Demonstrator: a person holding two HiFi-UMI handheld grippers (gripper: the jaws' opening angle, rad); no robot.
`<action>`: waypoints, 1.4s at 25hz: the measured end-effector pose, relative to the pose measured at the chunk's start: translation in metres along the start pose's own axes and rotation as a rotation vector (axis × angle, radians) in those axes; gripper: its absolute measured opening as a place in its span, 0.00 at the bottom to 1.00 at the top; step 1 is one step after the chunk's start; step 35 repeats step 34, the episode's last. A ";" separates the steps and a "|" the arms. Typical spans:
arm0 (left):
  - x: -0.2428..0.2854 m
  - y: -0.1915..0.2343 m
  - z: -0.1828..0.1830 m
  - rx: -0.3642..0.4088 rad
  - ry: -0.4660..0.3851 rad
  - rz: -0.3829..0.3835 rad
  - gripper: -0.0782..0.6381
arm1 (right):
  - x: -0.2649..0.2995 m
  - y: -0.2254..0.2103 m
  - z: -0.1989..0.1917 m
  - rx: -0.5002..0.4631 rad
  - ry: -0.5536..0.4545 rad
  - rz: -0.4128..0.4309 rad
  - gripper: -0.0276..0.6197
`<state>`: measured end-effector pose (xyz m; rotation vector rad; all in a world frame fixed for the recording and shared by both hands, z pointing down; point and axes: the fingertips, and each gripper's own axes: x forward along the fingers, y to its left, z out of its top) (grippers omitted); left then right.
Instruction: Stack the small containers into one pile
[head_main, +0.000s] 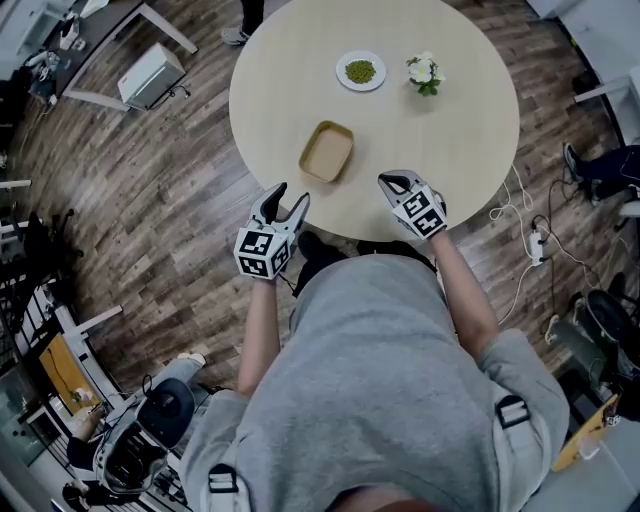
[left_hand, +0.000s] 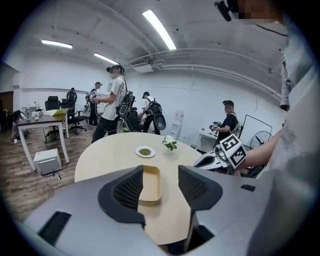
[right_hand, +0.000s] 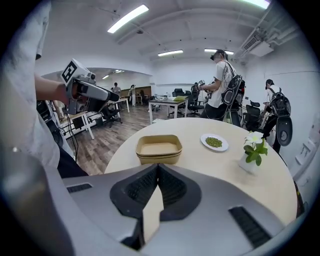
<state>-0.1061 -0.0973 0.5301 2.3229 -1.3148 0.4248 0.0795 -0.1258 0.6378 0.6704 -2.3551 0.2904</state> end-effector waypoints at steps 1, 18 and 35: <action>0.001 -0.003 0.000 0.002 0.001 0.004 0.44 | -0.003 -0.003 -0.001 0.000 -0.008 0.001 0.05; 0.014 -0.008 0.000 -0.027 0.002 0.056 0.44 | -0.004 -0.020 0.004 -0.036 -0.032 0.054 0.05; 0.029 -0.037 0.006 -0.019 -0.001 0.078 0.44 | -0.020 -0.037 -0.013 -0.030 -0.040 0.084 0.05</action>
